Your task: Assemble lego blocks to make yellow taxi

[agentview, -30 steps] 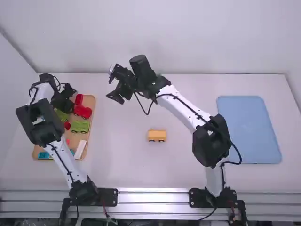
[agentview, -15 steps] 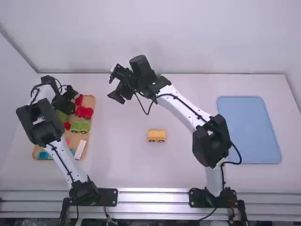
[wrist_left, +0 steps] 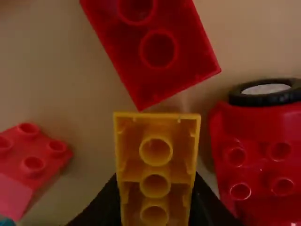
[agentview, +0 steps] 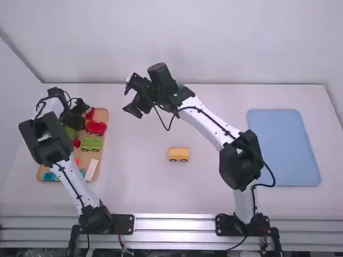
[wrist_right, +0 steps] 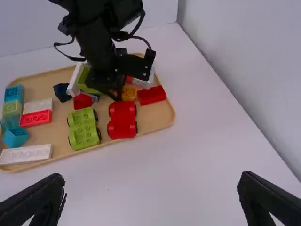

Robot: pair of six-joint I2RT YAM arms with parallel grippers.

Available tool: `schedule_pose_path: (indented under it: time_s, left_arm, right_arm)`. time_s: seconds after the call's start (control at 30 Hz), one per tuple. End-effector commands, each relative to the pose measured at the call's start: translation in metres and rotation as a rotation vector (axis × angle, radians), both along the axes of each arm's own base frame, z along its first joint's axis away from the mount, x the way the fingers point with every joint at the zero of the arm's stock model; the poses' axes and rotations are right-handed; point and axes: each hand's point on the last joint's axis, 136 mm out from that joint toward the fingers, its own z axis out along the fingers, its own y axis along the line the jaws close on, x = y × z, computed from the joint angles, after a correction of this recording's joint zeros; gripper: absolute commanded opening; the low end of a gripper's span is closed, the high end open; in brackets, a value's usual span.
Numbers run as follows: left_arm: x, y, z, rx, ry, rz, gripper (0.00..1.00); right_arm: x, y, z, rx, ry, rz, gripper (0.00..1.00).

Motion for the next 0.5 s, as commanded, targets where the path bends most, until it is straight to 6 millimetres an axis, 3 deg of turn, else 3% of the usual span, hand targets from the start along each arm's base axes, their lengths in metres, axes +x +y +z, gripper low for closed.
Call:
schedule_pose_path:
  time_s: [0.0,0.13,0.23,0.27,0.33,0.37,0.47]
  left_arm:
    - [0.003,0.001,0.006,-0.003,-0.007,0.041,0.13]
    - [0.008,0.003,0.035,-0.014,-0.062,0.076,0.07]
    - [0.009,-0.016,0.087,-0.104,-0.179,0.045,0.05]
    - [0.009,-0.018,0.092,-0.113,-0.190,0.042,0.05]
    - [0.006,-0.036,0.120,-0.167,-0.255,-0.016,0.02]
    - [0.004,-0.055,0.140,-0.217,-0.311,-0.077,0.02]
    - [-0.001,-0.091,0.164,-0.304,-0.406,-0.206,0.02]
  right_arm:
    - [0.006,0.002,0.009,0.016,-0.017,-0.006,0.98]
    - [0.010,-0.003,0.009,0.017,-0.015,-0.016,0.98]
    - [0.016,-0.011,0.009,0.017,-0.008,-0.025,0.98]
    - [0.016,-0.011,0.009,0.019,-0.006,-0.021,0.98]
    - [0.012,-0.014,0.009,0.028,0.006,0.021,0.98]
    - [0.007,-0.016,0.009,0.036,0.007,0.074,0.98]
    - [-0.002,-0.020,0.010,0.064,0.014,0.160,0.98]
